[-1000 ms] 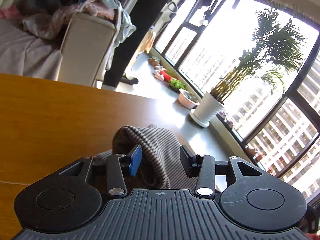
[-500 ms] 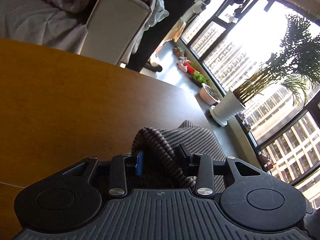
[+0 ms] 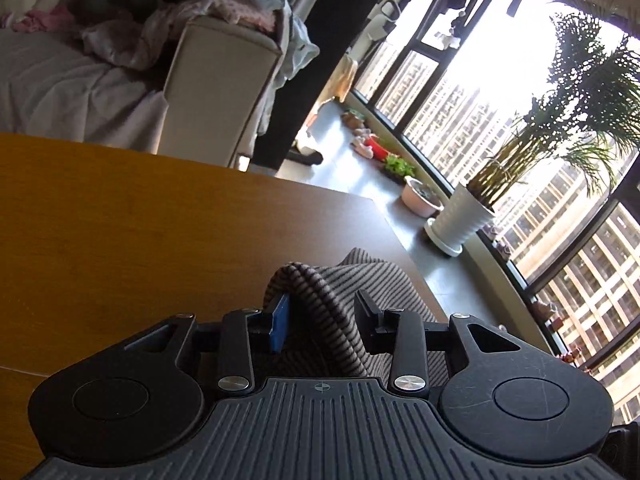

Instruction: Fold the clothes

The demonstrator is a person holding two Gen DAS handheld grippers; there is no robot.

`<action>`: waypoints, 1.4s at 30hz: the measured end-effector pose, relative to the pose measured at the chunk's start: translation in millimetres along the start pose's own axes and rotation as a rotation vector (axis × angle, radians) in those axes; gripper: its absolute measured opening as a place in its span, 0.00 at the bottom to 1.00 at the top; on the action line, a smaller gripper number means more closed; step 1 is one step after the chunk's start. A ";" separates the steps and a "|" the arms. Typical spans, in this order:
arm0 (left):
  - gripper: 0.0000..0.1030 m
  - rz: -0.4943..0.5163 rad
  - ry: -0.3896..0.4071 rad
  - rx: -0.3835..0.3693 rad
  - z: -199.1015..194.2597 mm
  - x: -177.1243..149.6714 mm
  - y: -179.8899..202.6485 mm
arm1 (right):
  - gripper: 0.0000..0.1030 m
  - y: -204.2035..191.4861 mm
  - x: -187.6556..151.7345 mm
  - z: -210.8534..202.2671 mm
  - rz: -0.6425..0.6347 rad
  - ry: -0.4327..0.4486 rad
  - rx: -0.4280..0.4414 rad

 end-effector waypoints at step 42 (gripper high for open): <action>0.41 -0.002 -0.049 -0.081 45.5 -32.6 -5.6 | 0.64 114.7 -26.8 -31.2 0.410 -0.060 -0.041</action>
Point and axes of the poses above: each gripper's, at about its wrist camera, not at the fingertips, and z roughly the way its jaws point, y to its right, x to its top, the point moved 10 cm from there along z, roughly the way its jaws point, and after that the axes turned 2 degrees about y, right-handed, at the moved point
